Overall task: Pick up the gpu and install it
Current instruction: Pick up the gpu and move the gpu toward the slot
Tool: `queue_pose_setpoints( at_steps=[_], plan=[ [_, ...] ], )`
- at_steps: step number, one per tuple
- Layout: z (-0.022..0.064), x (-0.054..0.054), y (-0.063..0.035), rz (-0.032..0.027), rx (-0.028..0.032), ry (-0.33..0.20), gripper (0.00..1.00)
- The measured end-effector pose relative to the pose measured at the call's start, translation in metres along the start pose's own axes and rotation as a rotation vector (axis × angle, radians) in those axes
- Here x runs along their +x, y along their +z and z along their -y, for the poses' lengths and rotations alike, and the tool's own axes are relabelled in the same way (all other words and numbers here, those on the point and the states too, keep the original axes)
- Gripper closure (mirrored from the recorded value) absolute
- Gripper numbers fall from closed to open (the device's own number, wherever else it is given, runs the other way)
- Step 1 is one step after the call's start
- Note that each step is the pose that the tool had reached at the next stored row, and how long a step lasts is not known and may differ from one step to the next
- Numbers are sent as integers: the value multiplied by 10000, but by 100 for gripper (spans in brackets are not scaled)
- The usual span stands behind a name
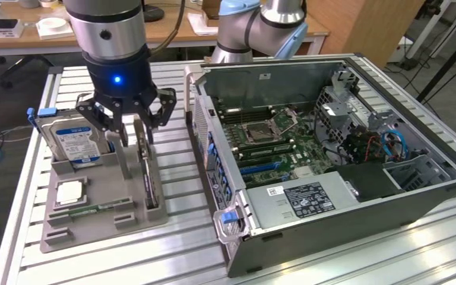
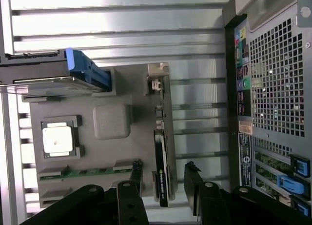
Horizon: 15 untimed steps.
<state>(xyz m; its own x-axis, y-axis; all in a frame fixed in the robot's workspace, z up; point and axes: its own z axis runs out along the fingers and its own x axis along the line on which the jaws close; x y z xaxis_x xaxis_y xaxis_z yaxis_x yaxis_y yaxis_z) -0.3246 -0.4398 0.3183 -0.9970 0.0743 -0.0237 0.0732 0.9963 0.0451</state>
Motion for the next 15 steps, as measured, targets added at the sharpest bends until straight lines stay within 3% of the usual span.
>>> queue_pose_setpoints(
  at_steps=[15],
  plan=[
    [23, 3, 192, 1, 5, -2, 53]
  ],
)
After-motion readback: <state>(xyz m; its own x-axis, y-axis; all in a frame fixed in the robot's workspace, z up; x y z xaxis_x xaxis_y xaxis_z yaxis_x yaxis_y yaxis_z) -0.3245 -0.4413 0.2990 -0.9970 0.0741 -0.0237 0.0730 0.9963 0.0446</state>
